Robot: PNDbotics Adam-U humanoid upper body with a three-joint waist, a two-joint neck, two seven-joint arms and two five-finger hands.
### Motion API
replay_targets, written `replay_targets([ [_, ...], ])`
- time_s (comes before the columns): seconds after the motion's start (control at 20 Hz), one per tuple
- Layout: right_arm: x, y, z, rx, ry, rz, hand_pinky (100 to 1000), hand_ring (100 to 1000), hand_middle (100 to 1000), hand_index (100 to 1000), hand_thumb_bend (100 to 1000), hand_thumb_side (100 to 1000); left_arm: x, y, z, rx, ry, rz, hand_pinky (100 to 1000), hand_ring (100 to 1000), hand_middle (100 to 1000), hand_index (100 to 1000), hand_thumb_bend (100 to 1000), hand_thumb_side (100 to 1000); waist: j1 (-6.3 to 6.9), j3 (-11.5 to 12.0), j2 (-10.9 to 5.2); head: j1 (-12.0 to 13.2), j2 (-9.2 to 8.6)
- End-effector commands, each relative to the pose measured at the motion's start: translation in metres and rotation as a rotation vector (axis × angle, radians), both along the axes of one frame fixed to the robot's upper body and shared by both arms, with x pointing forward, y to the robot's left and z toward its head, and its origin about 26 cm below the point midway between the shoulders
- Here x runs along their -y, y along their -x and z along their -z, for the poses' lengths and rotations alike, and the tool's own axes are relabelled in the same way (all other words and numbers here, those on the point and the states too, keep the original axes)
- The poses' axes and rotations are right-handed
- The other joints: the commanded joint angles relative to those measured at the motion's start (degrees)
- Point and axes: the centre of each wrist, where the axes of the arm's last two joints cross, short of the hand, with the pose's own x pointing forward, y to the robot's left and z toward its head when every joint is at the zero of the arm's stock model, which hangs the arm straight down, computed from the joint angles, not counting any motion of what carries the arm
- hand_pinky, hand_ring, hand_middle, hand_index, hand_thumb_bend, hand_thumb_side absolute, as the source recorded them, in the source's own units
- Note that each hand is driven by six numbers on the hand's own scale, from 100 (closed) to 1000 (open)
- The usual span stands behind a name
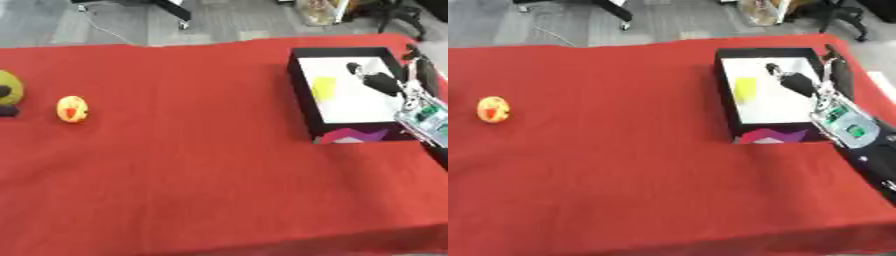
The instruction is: Pick up the objects with one hand, pass them to the other hand, and then place them into the box on the other side of the table.
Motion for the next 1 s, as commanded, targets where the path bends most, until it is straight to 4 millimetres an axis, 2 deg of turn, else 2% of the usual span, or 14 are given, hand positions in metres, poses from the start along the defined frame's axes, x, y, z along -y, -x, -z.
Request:
replay_targets([
  [0.05, -0.031, 0.021, -0.042, 0.232, 0.091, 0.025, 751, 997, 824, 1000, 547, 435, -0.015, -0.002, -0.026, 0.098, -0.105, -0.066, 718, 783, 656, 802, 100, 859, 0.01, -0.4, -0.96, 1.3, -0.16],
  [0.2, -0.071, 0.055, -0.06, 0.368, 0.138, -0.091, 748, 961, 791, 994, 455, 441, -0.033, -0.009, -0.049, 0.202, -0.236, -0.148, 725, 784, 660, 807, 100, 765, 0.24, -1.2, -1.18, 3.0, -0.16],
  [0.3, -0.085, 0.068, -0.059, 0.42, 0.197, -0.156, 747, 933, 775, 981, 408, 450, -0.047, -0.018, -0.065, 0.276, -0.337, -0.209, 732, 785, 667, 812, 100, 700, 0.45, -1.7, -1.46, 4.1, -0.16],
  [0.35, -0.09, 0.071, -0.055, 0.438, 0.23, -0.185, 744, 924, 768, 976, 530, 492, -0.055, -0.022, -0.075, 0.317, -0.4, -0.234, 736, 786, 671, 815, 100, 678, 0.59, -2.1, -1.63, 5.0, -0.16],
  [0.4, -0.095, 0.073, -0.049, 0.451, 0.259, -0.21, 742, 917, 762, 972, 386, 454, -0.063, -0.027, -0.085, 0.356, -0.464, -0.258, 743, 787, 679, 820, 100, 638, 0.75, -2.5, -1.77, 5.7, -0.16],
  [0.65, -0.119, 0.083, -0.017, 0.445, 0.334, -0.29, 741, 907, 753, 965, 355, 460, -0.105, -0.052, -0.124, 0.519, -0.786, -0.387, 781, 787, 711, 835, 100, 437, 1.51, -4.0, -2.61, 10.1, -0.16],
  [0.75, -0.127, 0.086, -0.01, 0.433, 0.345, -0.304, 740, 907, 752, 965, 353, 460, -0.118, -0.061, -0.128, 0.551, -0.881, -0.411, 784, 788, 714, 837, 100, 425, 1.68, -4.4, -2.79, 11.3, -0.16],
  [0.9, -0.131, 0.087, -0.007, 0.427, 0.354, -0.307, 740, 907, 752, 965, 353, 460, -0.127, -0.068, -0.123, 0.574, -0.924, -0.425, 784, 788, 714, 837, 100, 425, 1.74, -4.5, -2.86, 11.7, -0.16],
  [0.95, -0.134, 0.089, -0.003, 0.414, 0.343, -0.313, 732, 910, 740, 963, 341, 460, -0.129, -0.07, -0.125, 0.57, -0.944, -0.425, 834, 796, 758, 861, 100, 293, 2.19, -4.9, -3.14, 14.8, -0.16],
  [1.0, -0.137, 0.092, 0.001, 0.403, 0.327, -0.324, 732, 911, 740, 963, 341, 459, -0.131, -0.072, -0.128, 0.561, -0.978, -0.422, 835, 796, 759, 862, 100, 291, 2.64, -5.3, -3.34, 16.7, -0.16],
])
